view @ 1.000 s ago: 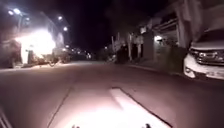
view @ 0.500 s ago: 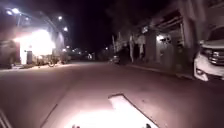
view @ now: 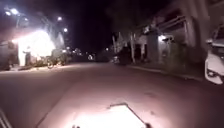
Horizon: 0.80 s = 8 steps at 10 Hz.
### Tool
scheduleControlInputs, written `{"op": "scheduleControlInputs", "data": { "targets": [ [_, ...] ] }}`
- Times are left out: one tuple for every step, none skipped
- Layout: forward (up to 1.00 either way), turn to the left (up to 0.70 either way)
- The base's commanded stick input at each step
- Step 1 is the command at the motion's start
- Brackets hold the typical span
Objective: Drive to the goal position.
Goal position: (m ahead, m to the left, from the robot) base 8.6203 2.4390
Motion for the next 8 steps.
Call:
{"op": "scheduleControlInputs", "data": {
  "targets": [
    [0.70,0.00],
    [0.70,0.00],
    [0.70,0.00],
    [0.70,0.00],
    [0.70,0.00],
    [0.70,0.00],
    [0.70,0.00],
    [0.70,0.00]
  ]
}}
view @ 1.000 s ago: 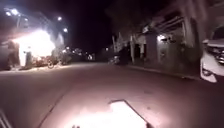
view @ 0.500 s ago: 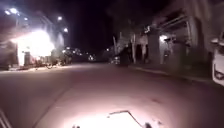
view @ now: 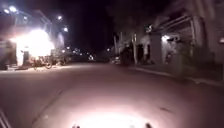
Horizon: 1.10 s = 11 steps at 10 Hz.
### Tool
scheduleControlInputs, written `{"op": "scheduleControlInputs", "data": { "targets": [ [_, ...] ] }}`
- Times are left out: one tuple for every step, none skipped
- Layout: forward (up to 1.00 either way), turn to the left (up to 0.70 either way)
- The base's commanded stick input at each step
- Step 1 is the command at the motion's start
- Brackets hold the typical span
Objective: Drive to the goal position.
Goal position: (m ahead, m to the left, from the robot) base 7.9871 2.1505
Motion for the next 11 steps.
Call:
{"op": "scheduleControlInputs", "data": {
  "targets": [
    [0.70,0.00],
    [0.70,0.00],
    [0.70,0.00],
    [0.70,0.00],
    [0.70,0.00],
    [0.70,0.00],
    [0.70,0.00],
    [0.70,0.00],
    [0.70,0.00],
    [0.70,0.00],
    [0.70,0.00]
  ]
}}
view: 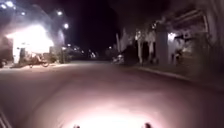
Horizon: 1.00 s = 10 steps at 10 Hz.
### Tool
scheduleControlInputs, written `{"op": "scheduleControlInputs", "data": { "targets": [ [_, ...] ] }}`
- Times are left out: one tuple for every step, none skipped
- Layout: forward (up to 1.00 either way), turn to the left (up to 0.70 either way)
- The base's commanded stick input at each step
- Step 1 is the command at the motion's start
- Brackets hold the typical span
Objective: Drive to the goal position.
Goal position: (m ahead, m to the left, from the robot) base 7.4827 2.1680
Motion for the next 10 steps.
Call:
{"op": "scheduleControlInputs", "data": {
  "targets": [
    [0.70,0.00],
    [0.70,0.00],
    [0.70,0.00],
    [0.70,0.00],
    [0.70,0.00],
    [0.70,0.00],
    [0.70,0.00],
    [0.70,0.00],
    [0.70,0.00],
    [0.70,0.00]
  ]
}}
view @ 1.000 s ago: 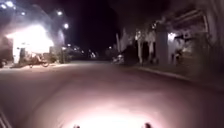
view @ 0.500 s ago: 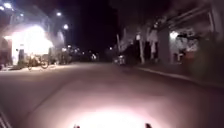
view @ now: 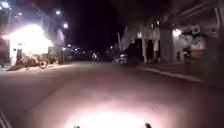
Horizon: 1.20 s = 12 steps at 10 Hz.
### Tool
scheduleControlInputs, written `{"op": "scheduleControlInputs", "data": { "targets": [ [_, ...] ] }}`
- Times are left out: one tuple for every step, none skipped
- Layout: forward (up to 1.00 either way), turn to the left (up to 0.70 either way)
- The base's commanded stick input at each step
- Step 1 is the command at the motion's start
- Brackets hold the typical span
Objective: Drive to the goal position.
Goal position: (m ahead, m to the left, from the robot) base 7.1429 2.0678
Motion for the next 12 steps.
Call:
{"op": "scheduleControlInputs", "data": {
  "targets": [
    [0.70,0.00],
    [0.70,0.00],
    [0.70,0.00],
    [0.70,0.00],
    [0.70,0.00],
    [0.70,0.00],
    [0.70,0.00],
    [0.70,0.00],
    [0.70,0.00],
    [0.70,0.00],
    [0.70,0.00],
    [0.70,0.00]
  ]
}}
